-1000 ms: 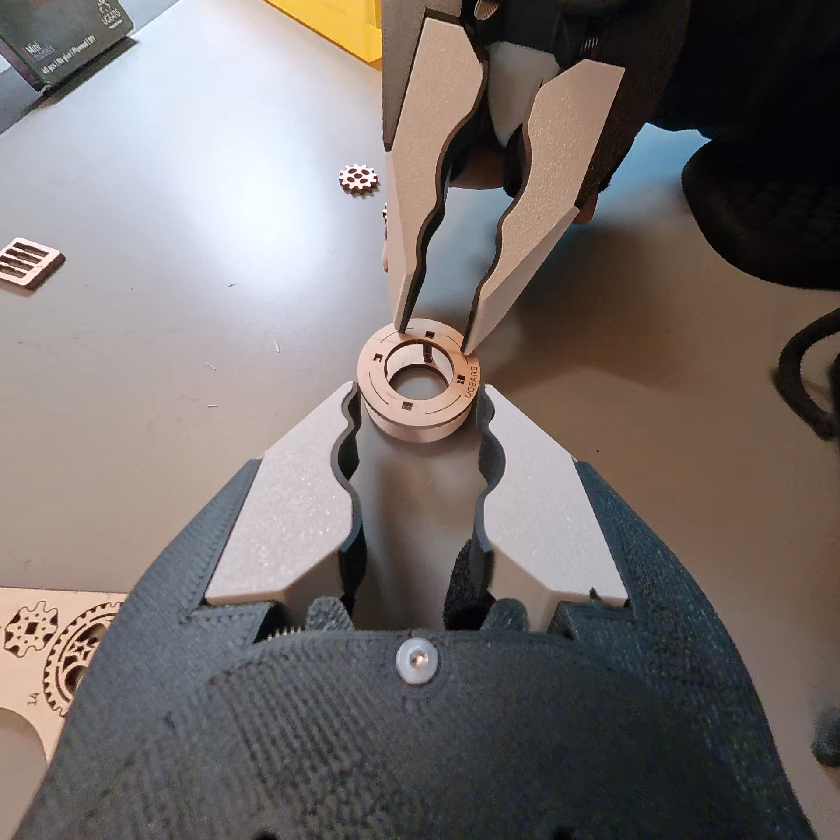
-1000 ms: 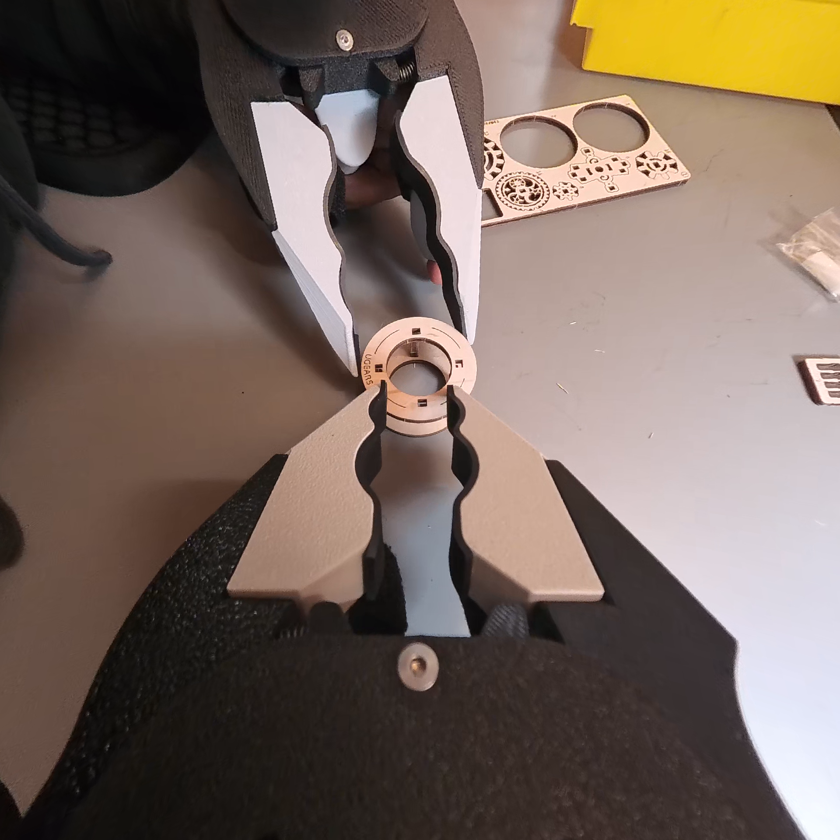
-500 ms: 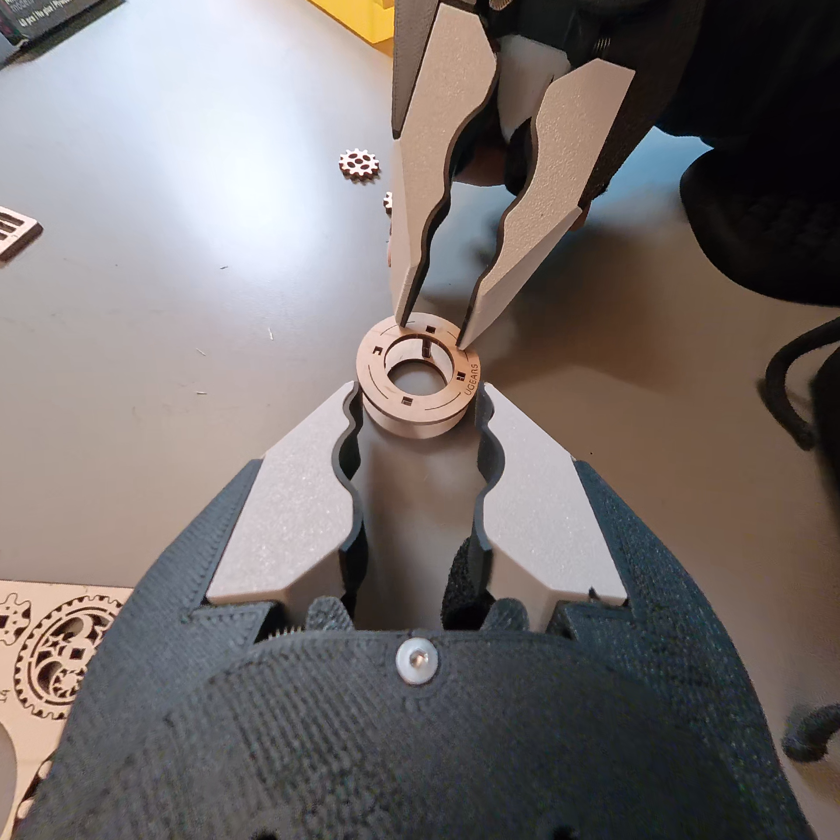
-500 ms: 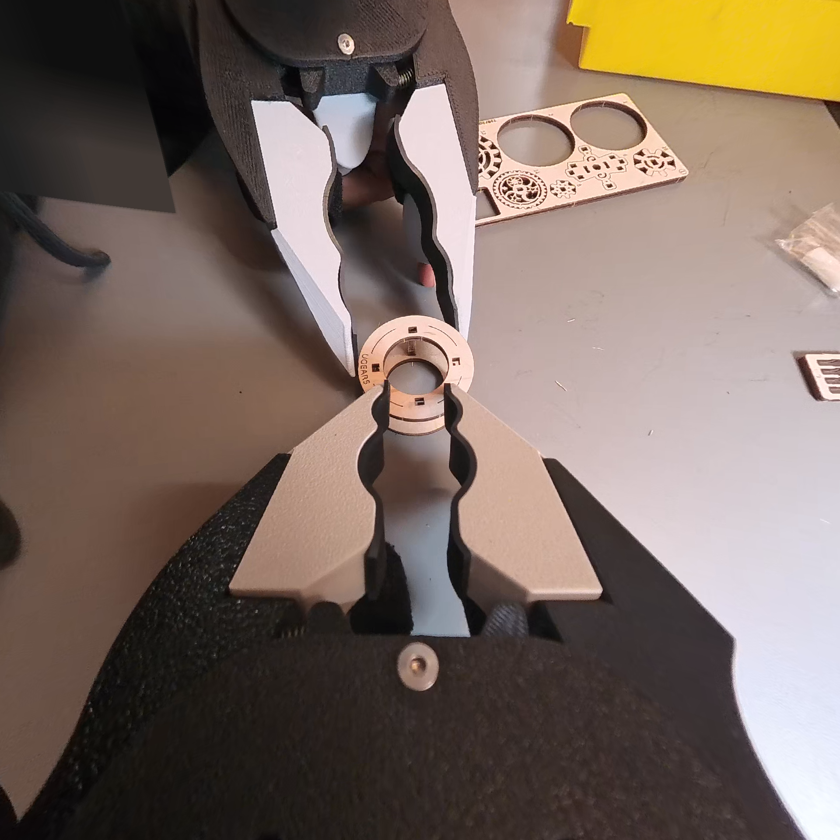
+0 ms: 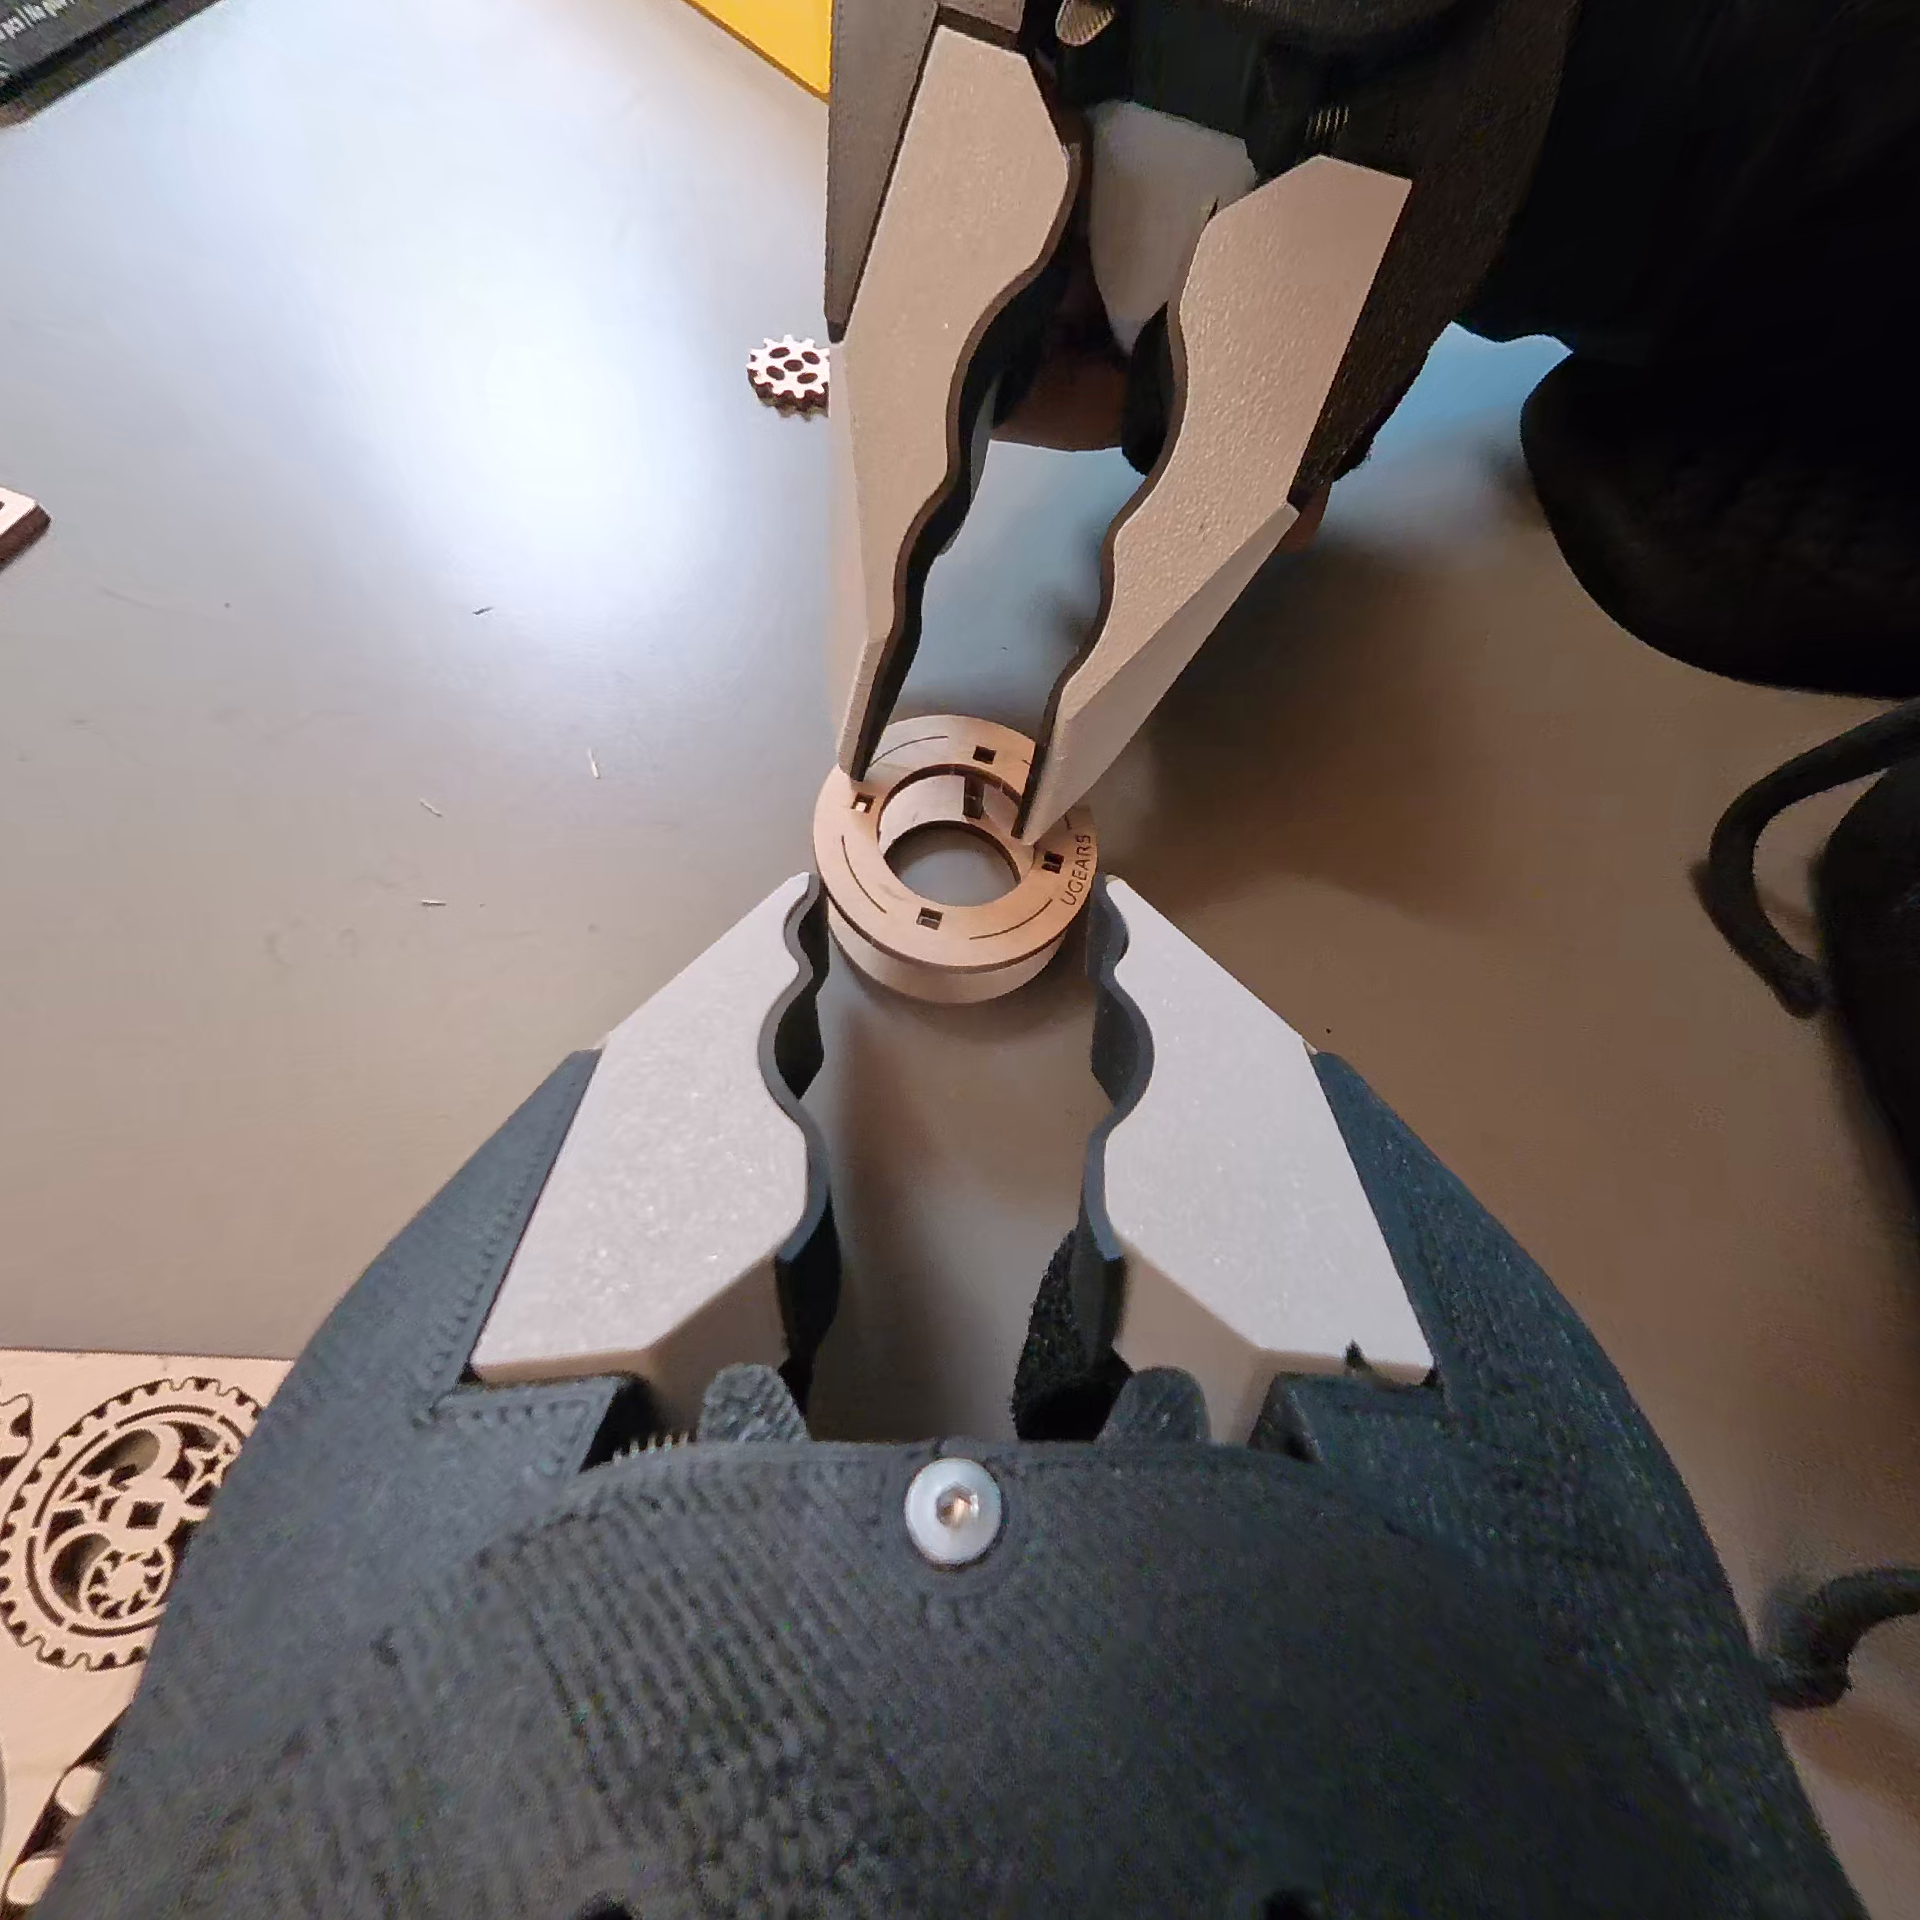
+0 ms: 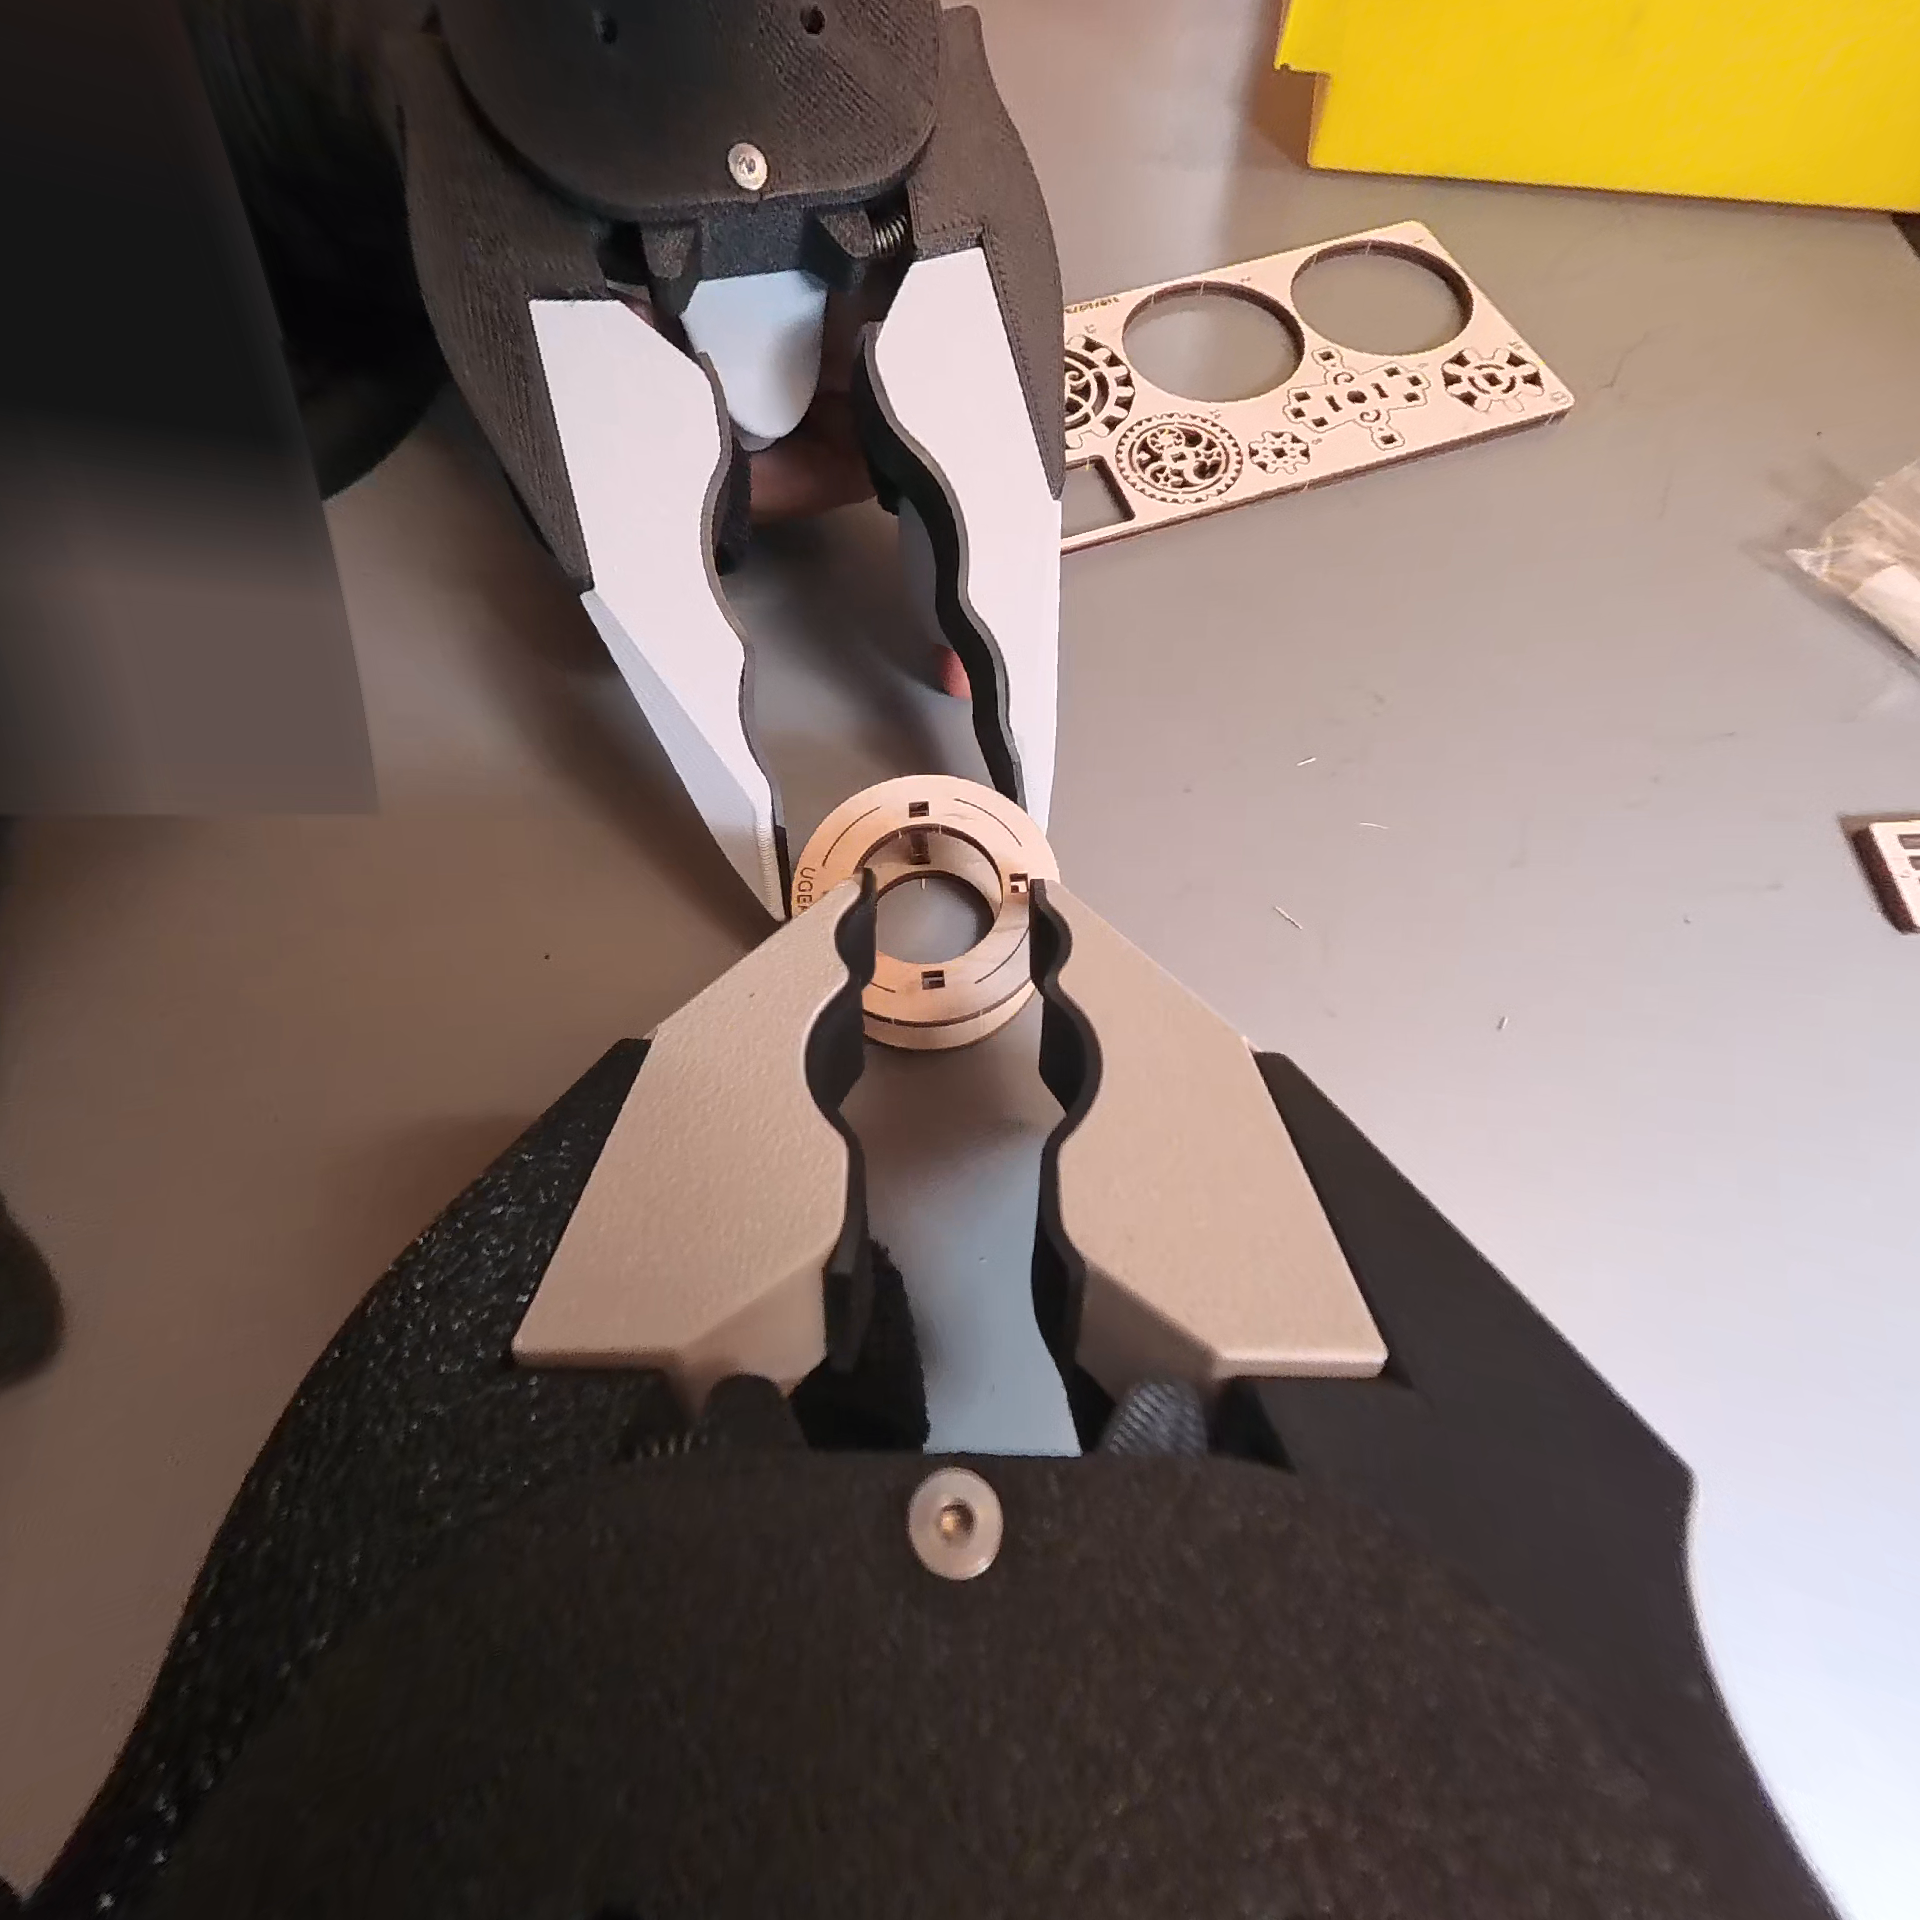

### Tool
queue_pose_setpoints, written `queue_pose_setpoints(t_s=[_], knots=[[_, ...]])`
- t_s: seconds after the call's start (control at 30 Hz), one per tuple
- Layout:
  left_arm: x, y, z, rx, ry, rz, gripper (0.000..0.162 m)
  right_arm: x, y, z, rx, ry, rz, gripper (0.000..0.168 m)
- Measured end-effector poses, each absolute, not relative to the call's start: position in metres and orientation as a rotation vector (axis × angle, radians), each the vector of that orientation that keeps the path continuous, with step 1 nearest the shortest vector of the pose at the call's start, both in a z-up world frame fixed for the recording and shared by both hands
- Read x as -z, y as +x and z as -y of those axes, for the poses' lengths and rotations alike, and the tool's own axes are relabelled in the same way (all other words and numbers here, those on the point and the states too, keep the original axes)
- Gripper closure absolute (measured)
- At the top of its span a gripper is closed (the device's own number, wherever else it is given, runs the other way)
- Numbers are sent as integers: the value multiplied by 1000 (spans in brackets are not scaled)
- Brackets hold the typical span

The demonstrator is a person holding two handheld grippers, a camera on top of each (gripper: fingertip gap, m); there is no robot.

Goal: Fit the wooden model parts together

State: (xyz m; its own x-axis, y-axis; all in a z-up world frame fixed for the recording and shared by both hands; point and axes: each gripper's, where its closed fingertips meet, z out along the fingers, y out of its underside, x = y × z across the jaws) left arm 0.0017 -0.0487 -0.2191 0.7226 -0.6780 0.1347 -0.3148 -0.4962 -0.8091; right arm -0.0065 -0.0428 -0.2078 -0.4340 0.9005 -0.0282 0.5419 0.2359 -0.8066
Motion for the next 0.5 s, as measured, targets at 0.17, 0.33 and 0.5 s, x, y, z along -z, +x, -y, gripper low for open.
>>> queue_pose_setpoints(t_s=[0.17,0.33,0.5], knots=[[216,4,50,602,-2092,-742,113,207,-6,43,-1064,-1320,2066,142],[218,7,52,620,-2100,-753,113,207,-6,42,-1062,-1327,2063,142],[218,6,52,617,-2104,-748,113,209,-8,41,-1036,-1335,2058,143]])
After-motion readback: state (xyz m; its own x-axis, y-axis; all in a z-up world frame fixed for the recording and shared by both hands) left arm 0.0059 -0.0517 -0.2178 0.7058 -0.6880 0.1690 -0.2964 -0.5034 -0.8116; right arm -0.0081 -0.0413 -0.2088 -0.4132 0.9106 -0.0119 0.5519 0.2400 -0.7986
